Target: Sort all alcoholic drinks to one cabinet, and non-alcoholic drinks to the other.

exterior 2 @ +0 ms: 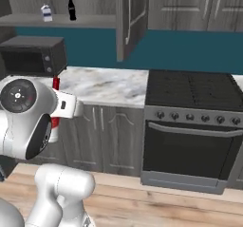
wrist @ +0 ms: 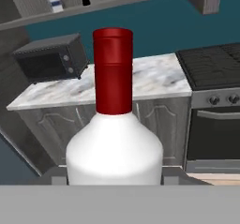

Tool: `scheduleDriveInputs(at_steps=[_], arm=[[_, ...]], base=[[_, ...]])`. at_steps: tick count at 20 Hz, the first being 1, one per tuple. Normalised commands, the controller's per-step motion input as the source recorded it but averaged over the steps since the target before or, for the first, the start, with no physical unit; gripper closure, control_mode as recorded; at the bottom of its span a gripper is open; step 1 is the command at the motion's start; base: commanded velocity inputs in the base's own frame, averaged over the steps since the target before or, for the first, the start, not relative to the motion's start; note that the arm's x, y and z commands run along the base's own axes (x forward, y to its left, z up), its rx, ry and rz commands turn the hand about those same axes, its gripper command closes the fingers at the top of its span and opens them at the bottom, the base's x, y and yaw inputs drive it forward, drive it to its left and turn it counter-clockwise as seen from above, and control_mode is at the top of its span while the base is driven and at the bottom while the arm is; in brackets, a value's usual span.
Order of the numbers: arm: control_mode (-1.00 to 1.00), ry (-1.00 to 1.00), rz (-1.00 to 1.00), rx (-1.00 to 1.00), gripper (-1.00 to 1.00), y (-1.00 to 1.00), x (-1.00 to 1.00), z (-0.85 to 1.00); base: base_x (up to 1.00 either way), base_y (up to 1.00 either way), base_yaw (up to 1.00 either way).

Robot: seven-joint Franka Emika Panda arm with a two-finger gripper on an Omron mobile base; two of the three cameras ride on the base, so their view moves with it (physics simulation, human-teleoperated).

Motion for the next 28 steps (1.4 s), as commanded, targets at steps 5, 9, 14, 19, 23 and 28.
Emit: scheduleDriveInputs(at_steps=[5, 9, 14, 19, 23, 28], arm=[[1.00, 0.00, 0.00, 0.00, 1.00, 0.00, 0.00, 0.00], [1.00, 0.00, 0.00, 0.00, 1.00, 0.00, 0.00, 0.00], [1.00, 0.00, 0.00, 0.00, 1.00, 0.00, 0.00, 0.00], [1.00, 0.00, 0.00, 0.00, 1.00, 0.00, 0.00, 0.00], [1.00, 0.00, 0.00, 0.00, 1.00, 0.00, 0.00, 0.00], [1.00, 0.00, 0.00, 0.00, 1.00, 0.00, 0.00, 0.00]], base=[[0.06, -1.00, -0.04], [0.15, -1.00, -0.03], [0.24, -1.00, -0.03], [0.34, -1.00, -0.02], [0.49, -1.00, -0.01], [0.63, -0.97, 0.00]])
